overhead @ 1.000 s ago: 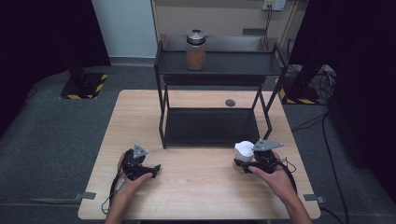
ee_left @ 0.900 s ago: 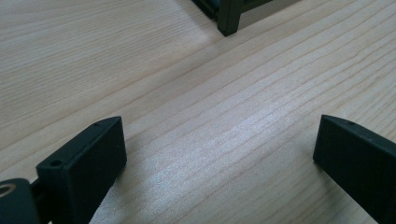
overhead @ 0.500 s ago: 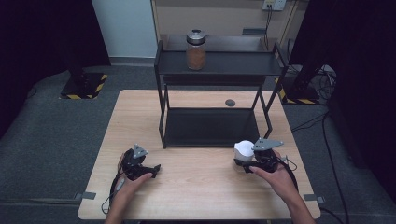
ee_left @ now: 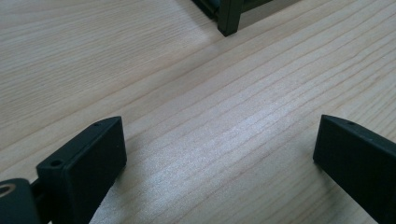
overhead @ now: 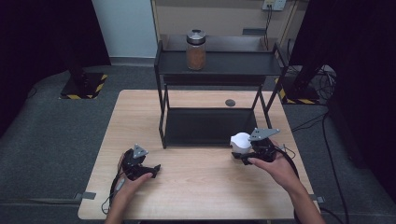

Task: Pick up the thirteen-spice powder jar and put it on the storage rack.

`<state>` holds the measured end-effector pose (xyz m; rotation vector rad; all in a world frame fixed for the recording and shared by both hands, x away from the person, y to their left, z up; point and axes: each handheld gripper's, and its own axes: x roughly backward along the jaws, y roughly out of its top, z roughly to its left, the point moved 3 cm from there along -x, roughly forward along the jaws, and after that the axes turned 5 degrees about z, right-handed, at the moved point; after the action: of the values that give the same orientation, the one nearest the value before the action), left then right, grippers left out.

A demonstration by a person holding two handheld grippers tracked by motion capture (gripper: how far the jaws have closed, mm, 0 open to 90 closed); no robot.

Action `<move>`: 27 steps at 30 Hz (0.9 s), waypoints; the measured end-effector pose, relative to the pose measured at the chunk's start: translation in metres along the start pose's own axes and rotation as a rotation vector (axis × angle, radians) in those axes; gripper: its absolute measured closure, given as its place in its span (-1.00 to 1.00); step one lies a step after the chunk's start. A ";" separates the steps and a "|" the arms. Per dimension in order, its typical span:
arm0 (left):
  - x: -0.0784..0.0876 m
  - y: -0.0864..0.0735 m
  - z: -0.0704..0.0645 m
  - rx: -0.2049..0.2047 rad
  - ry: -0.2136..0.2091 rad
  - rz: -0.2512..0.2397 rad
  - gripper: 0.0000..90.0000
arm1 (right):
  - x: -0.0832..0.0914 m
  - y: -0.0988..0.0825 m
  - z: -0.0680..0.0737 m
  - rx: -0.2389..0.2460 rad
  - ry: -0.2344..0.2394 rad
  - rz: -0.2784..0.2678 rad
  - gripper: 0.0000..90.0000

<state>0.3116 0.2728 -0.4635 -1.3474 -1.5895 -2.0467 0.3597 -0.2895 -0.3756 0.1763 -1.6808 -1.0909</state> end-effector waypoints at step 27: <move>0.000 0.000 0.000 0.000 0.000 0.000 -0.97 | 0.034 0.064 -0.027 0.008 0.013 -0.029 -0.30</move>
<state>0.3116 0.2728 -0.4635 -1.3474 -1.5894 -2.0466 0.3920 -0.2887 -0.3055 0.2130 -1.6756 -1.1020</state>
